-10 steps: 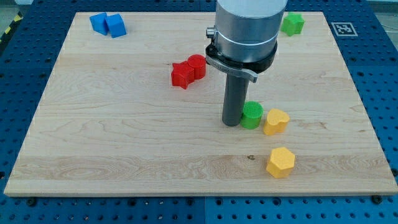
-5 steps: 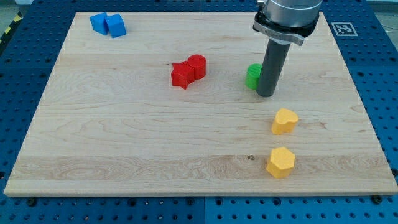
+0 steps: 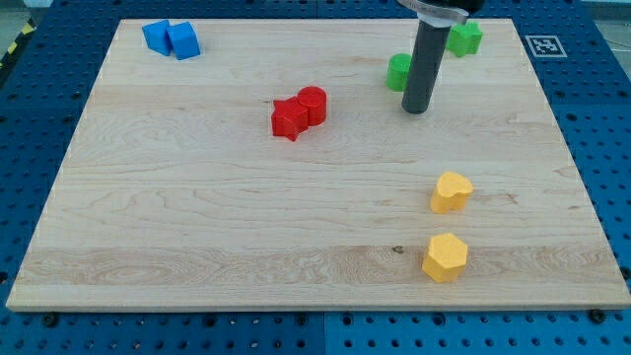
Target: Push green circle left to the green star
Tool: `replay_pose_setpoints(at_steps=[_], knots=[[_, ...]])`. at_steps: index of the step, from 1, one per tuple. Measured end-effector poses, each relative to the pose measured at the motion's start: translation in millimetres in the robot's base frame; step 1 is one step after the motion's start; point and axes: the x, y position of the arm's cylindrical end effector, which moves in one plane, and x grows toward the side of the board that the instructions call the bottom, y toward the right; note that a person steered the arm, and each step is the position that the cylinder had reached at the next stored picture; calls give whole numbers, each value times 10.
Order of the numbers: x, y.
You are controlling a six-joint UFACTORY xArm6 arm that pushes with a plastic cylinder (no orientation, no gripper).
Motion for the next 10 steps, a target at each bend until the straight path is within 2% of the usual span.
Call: replay_pose_setpoints(at_steps=[2,3,4,5,6,7,8,9,10], knots=[[-762,12],[-781,71],[-681,-141],[-768,-506],[-1071,-560],[-1280,-135],[-1260,-142],[-925,-271],[-664,-155]])
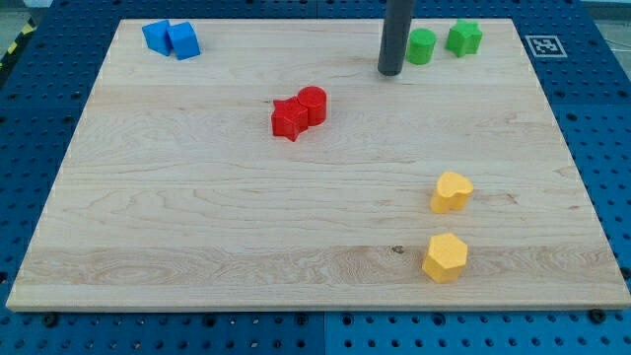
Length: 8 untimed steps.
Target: Push green circle left to the green star
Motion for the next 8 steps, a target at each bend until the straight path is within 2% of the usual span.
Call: replay_pose_setpoints(at_steps=[2,3,4,5,8], knots=[[-204,392],[-204,423],[-204,210],[-403,5],[-488,443]])
